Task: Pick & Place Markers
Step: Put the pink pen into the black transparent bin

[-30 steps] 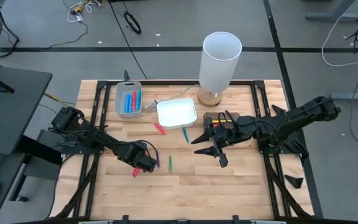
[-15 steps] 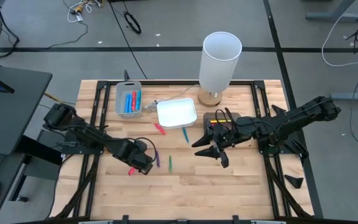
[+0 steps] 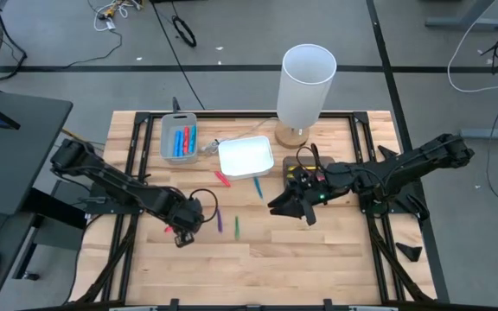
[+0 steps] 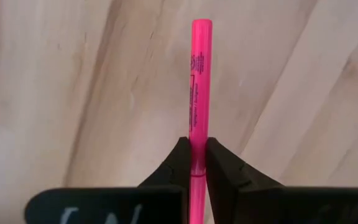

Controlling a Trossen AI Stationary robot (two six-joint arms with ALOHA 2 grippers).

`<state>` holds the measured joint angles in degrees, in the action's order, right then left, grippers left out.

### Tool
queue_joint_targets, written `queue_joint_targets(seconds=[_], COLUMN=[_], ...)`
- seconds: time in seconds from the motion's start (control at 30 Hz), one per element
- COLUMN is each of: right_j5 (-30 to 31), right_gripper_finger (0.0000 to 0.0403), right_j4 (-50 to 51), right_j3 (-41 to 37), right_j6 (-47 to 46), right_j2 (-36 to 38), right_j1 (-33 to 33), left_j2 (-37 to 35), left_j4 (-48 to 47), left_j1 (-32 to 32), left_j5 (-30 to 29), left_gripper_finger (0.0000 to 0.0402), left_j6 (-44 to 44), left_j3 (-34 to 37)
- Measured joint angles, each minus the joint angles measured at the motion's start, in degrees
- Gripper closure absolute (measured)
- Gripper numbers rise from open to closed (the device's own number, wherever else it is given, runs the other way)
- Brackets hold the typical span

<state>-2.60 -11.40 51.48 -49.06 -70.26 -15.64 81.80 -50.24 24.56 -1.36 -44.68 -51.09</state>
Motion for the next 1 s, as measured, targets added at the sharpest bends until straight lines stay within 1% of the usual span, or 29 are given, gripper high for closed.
queue_joint_targets(seconds=[0.13,0.3,0.47,0.6,0.8,0.9,1.0], right_j5=[0.16,0.16,0.16,0.05,-3.48,-3.89,-3.88], right_gripper_finger=[0.0234,0.0234,0.0234,0.0234,0.0234,0.0234,0.0234], right_j4=[-0.02,-0.02,0.48,1.98,2.40,2.21,2.11], right_j3=[0.00,0.00,0.00,-0.01,-0.02,-0.02,-0.02], right_j6=[-8.94,-22.91,-33.67,-42.20,-45.00,-44.98,-44.98], right_j2=[0.00,0.00,0.00,0.00,0.00,0.00,0.00], right_j1=[0.00,0.00,0.09,0.07,0.07,0.11,0.20], left_j2=[-0.98,-0.94,-0.94,-0.92,-0.85,-0.81,-0.81], left_j4=[-2.77,-5.32,-5.78,-5.67,-4.89,-3.63,-0.93], left_j1=[0.00,0.00,0.00,0.00,0.00,0.00,0.00], left_j5=[0.12,-0.06,-4.22,-8.96,-18.15,-22.53,-27.66], left_gripper_finger=[0.0376,0.0376,0.0376,0.0376,0.0376,0.0376,0.0376], left_j6=[8.66,19.03,30.54,41.95,59.69,69.41,76.97], left_j3=[-0.01,-1.61,-5.55,-10.49,-19.11,-22.74,-25.30])
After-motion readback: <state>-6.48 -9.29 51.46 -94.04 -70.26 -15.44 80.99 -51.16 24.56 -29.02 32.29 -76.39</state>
